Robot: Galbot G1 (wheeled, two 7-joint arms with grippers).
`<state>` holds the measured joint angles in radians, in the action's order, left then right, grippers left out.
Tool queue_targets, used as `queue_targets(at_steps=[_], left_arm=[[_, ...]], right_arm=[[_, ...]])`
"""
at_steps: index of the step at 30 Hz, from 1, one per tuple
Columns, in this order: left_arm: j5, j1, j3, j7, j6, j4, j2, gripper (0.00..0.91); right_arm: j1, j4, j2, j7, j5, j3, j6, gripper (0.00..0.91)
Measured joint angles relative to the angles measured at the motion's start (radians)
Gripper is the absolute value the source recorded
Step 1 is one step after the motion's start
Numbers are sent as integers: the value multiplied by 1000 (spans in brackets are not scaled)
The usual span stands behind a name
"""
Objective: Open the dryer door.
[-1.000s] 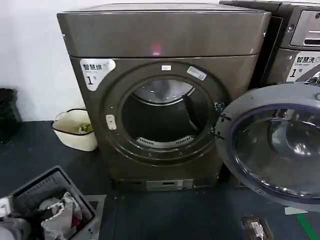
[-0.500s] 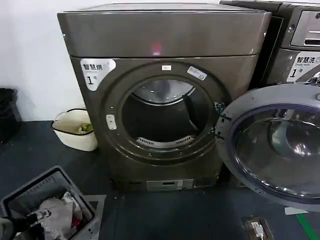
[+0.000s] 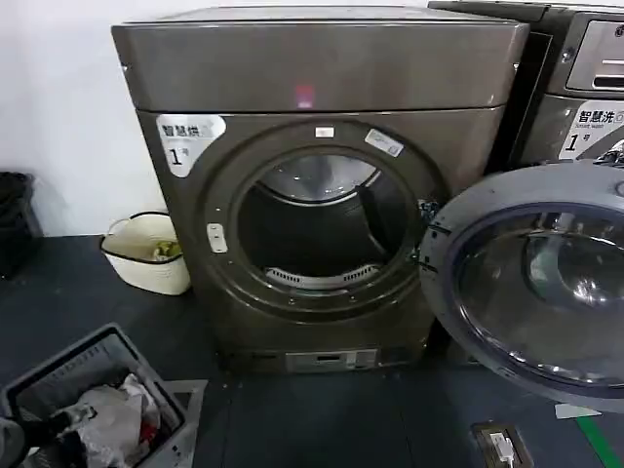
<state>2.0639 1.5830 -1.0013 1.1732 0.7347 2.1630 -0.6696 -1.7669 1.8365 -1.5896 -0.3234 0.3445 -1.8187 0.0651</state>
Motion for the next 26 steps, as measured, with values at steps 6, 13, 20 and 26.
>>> queue_targets(at_steps=[6,13,20,26], left_arm=[[6,-4,2,1,1,-6,5,907],[8,-4,2,1,2,-9,6,907],[8,-8,7,2,2,-11,6,907],[8,-8,8,2,2,-12,6,907]], right_arm=[[0,-3,-3,6,3,-2,10,907],[3,-3,-6,8,3,-2,8,907],[2,-7,-6,10,2,-1,14,907],[2,-9,-6,12,2,0,18,907]])
